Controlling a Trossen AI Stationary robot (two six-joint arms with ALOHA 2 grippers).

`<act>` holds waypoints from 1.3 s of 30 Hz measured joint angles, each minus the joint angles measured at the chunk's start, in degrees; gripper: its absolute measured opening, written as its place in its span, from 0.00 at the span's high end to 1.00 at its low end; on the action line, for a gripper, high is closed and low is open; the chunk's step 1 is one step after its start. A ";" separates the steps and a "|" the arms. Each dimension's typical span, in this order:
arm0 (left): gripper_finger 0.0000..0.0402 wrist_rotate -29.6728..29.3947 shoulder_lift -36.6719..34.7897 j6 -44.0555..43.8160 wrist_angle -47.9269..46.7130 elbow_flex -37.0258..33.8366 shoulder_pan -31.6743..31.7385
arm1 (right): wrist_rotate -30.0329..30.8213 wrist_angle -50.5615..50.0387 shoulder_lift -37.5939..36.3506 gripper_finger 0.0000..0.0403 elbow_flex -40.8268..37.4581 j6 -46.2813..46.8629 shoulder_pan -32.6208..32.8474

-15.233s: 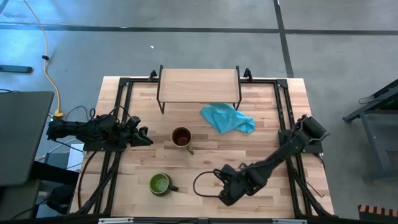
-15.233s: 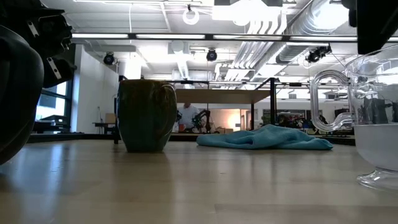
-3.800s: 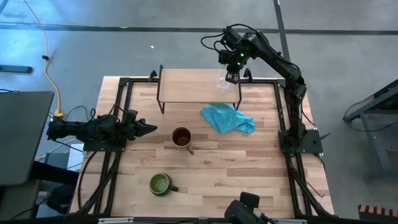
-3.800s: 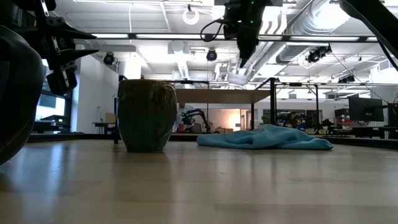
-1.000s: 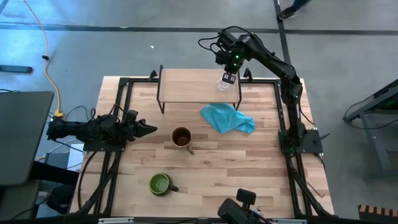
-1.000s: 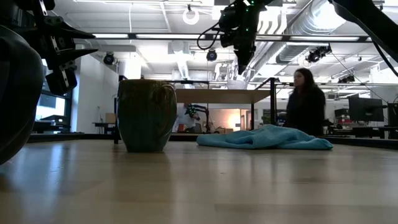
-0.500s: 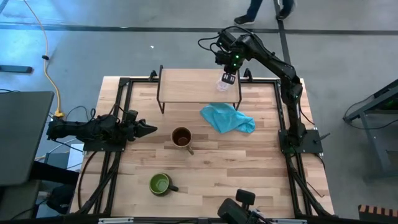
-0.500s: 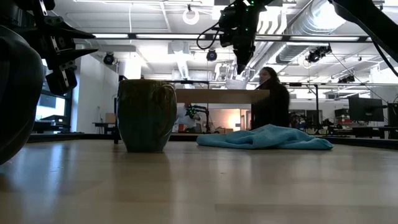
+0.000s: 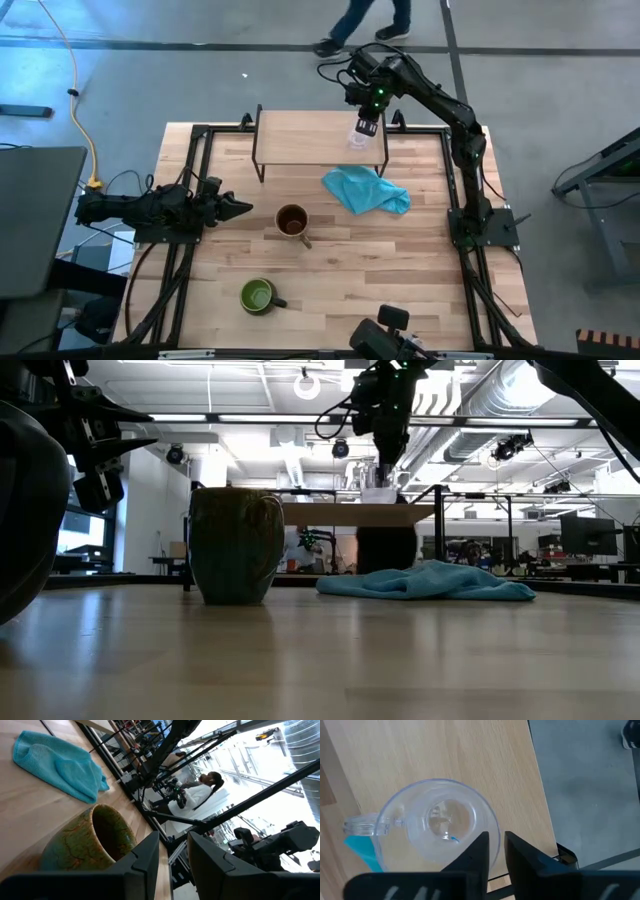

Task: Stack small to large cups/mugs on shelf
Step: Put the transparent mug on the shelf

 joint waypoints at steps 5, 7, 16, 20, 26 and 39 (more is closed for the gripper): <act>0.78 0.00 0.00 0.00 0.00 0.00 -0.01 | 0.02 0.00 0.00 0.84 -0.01 -0.44 0.00; 0.78 0.00 0.00 0.02 0.00 0.00 -0.02 | 0.04 0.01 0.00 0.83 -0.01 -0.85 0.00; 0.78 0.00 -0.01 0.00 0.00 0.00 -0.01 | 0.04 0.47 0.00 0.84 -0.01 -2.71 0.00; 0.78 0.00 0.00 0.00 0.00 0.00 0.00 | 0.07 0.98 -0.02 0.88 -0.01 -4.10 0.02; 0.78 0.00 0.00 0.00 0.00 0.00 0.00 | 0.06 1.18 -0.02 0.96 -0.01 -5.36 0.02; 0.78 0.00 0.00 0.00 0.00 0.00 0.00 | 0.11 1.34 0.46 1.00 0.10 -8.72 0.37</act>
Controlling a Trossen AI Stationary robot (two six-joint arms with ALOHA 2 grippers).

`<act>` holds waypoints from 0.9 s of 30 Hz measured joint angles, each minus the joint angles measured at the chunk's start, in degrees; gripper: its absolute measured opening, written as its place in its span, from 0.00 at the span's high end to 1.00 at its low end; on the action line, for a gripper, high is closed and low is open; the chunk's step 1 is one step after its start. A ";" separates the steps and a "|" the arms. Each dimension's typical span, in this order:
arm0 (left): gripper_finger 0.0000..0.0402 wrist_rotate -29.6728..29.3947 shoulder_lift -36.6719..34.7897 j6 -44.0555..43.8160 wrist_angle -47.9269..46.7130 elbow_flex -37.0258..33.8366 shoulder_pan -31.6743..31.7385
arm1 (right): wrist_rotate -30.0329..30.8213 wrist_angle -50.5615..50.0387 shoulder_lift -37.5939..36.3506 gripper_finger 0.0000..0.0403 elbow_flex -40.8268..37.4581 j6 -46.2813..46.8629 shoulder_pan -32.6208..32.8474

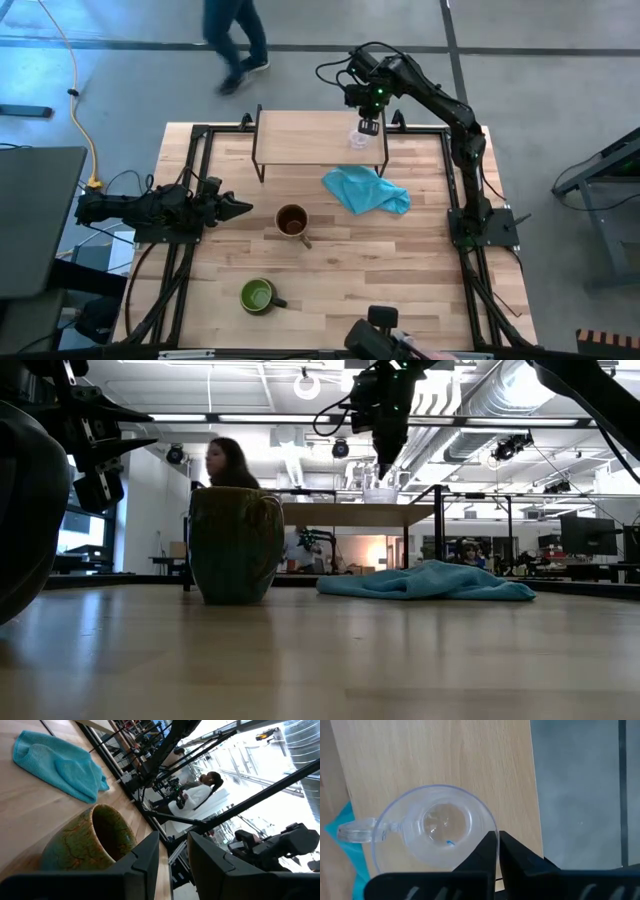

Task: Stack small to large cups/mugs on shelf
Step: Put the transparent mug on the shelf

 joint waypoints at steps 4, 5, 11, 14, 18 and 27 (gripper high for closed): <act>0.78 0.00 -0.01 0.51 0.00 0.00 -0.01 | 0.06 1.64 0.17 1.00 0.00 -0.69 0.46; 0.78 0.00 -0.01 0.61 0.00 0.00 0.00 | 0.07 1.57 0.17 1.00 0.00 -1.10 0.46; 0.78 0.00 0.00 0.91 0.00 0.00 -0.01 | 0.06 1.48 0.19 1.00 0.00 -4.35 1.06; 0.78 0.00 0.00 1.03 0.00 0.00 0.00 | 0.55 1.49 0.21 1.00 0.00 -5.61 1.24; 0.78 0.00 -0.02 1.03 0.01 0.00 -0.02 | 0.61 2.02 0.26 1.00 -0.04 -7.00 1.34; 0.78 0.00 0.00 1.03 0.00 0.00 0.00 | 1.02 3.01 0.32 1.00 -0.11 -10.22 1.56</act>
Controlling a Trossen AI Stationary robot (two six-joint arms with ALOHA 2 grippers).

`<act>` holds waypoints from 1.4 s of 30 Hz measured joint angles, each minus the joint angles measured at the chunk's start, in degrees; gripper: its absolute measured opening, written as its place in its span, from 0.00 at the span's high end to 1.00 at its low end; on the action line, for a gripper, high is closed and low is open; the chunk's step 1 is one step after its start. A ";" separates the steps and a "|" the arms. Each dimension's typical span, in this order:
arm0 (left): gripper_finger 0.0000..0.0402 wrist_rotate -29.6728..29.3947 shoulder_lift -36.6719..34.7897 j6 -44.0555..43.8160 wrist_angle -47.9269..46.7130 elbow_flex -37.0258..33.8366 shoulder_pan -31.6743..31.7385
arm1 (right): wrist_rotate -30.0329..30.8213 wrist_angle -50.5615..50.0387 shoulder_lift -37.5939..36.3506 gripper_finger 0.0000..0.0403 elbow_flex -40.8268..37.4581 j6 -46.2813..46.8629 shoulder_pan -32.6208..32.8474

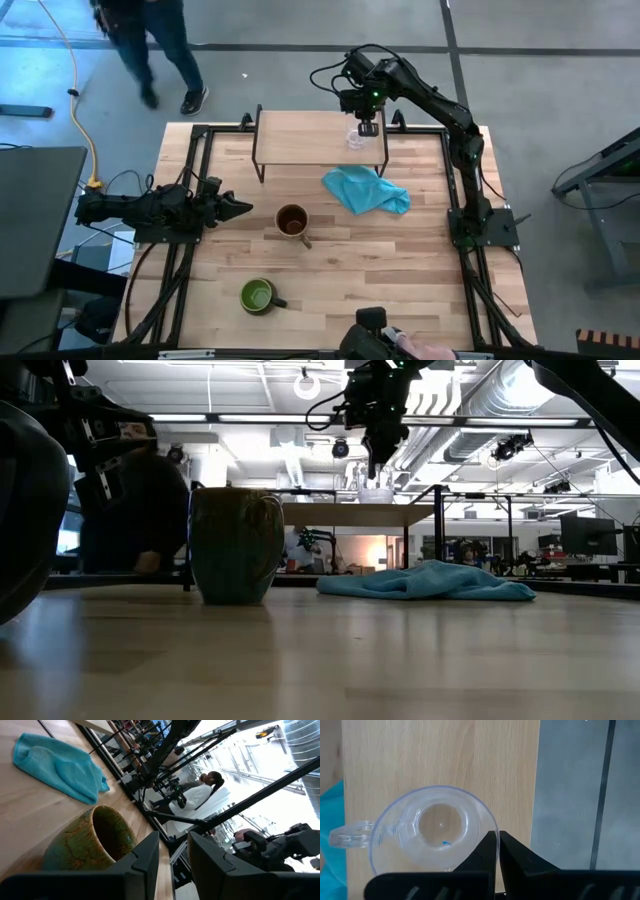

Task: Stack small to large cups/mugs on shelf
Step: Put the transparent mug on the shelf

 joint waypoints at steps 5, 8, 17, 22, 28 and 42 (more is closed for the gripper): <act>0.78 0.00 0.00 0.01 0.00 0.00 0.00 | 0.00 0.49 0.05 1.00 0.00 -0.38 0.04; 0.78 -0.01 0.00 0.00 0.00 0.00 -0.01 | 0.00 0.46 0.05 1.00 0.00 -1.32 0.02; 0.78 0.00 -0.02 0.00 0.01 0.00 -0.02 | 0.00 0.47 0.05 1.00 0.00 -2.20 0.02; 0.78 0.00 0.00 0.00 0.01 0.00 0.00 | 0.00 0.46 0.05 1.00 0.00 -3.20 0.04; 0.78 0.00 0.00 0.00 0.02 0.00 -0.02 | 0.02 0.44 0.05 1.00 0.00 -4.04 0.04; 0.78 0.00 0.00 0.00 0.00 0.00 0.00 | 0.02 0.44 0.05 1.00 0.00 -4.56 0.04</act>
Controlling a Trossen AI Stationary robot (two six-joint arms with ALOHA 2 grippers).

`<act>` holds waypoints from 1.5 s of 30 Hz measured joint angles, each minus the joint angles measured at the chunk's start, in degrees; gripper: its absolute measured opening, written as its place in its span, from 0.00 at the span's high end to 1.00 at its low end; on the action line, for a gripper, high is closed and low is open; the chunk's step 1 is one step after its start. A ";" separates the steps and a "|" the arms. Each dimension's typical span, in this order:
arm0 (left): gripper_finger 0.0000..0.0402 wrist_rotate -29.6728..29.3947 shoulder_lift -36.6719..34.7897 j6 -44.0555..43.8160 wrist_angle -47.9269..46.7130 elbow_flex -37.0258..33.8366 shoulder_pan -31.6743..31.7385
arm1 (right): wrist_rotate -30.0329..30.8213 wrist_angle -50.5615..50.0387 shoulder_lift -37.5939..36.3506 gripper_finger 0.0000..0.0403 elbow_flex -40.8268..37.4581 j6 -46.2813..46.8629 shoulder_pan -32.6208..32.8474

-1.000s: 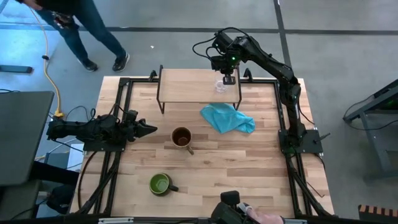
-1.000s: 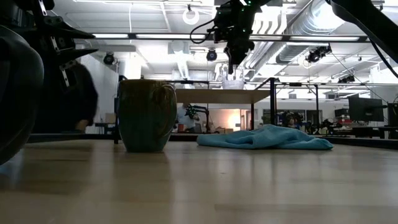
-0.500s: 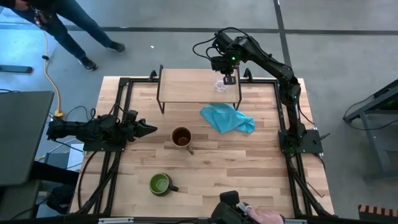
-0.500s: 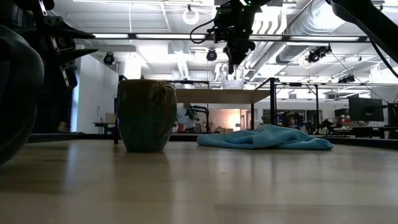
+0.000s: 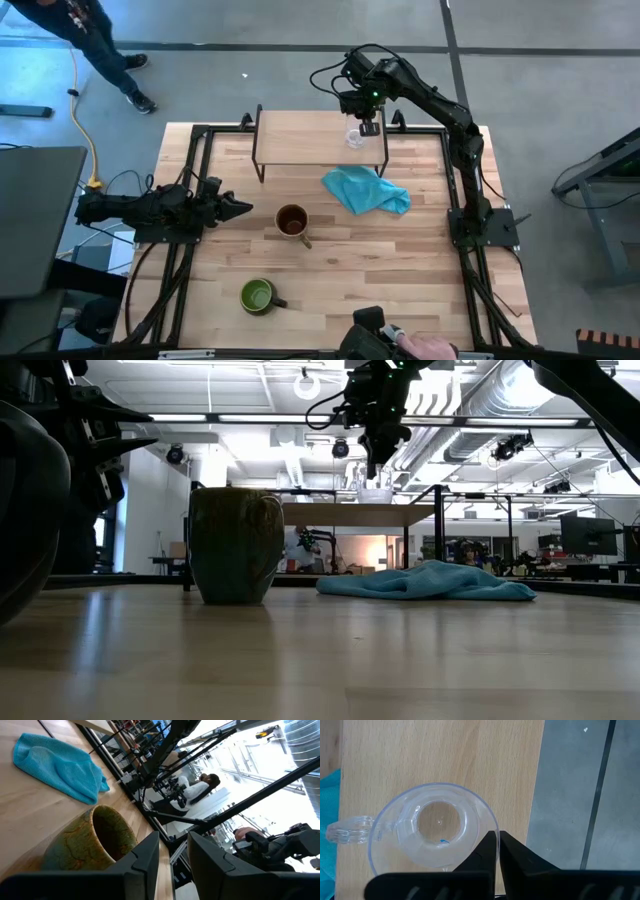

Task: Stack small to large cups/mugs on shelf
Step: Put the transparent mug on the shelf

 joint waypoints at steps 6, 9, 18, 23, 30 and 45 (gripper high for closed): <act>0.78 0.00 0.00 0.00 0.01 0.00 0.00 | 0.01 -0.01 0.00 0.99 0.00 0.72 -0.02; 0.78 0.00 -0.02 0.00 0.00 0.00 0.01 | 0.02 -0.02 0.00 0.98 0.00 0.75 -0.02; 0.78 0.00 -0.01 0.00 0.00 0.00 0.00 | 0.04 -0.28 0.00 0.94 -0.07 1.23 -0.02; 0.78 0.00 -0.01 0.00 0.00 0.00 0.00 | 0.02 -0.26 0.00 0.90 -0.07 1.25 -0.02; 0.78 0.00 -0.01 0.00 0.01 0.00 0.00 | 0.02 -0.07 0.00 0.87 -0.07 1.66 -0.02; 0.78 0.00 0.00 0.00 -0.01 0.00 0.01 | -0.30 0.00 0.00 0.87 -0.07 2.30 -0.02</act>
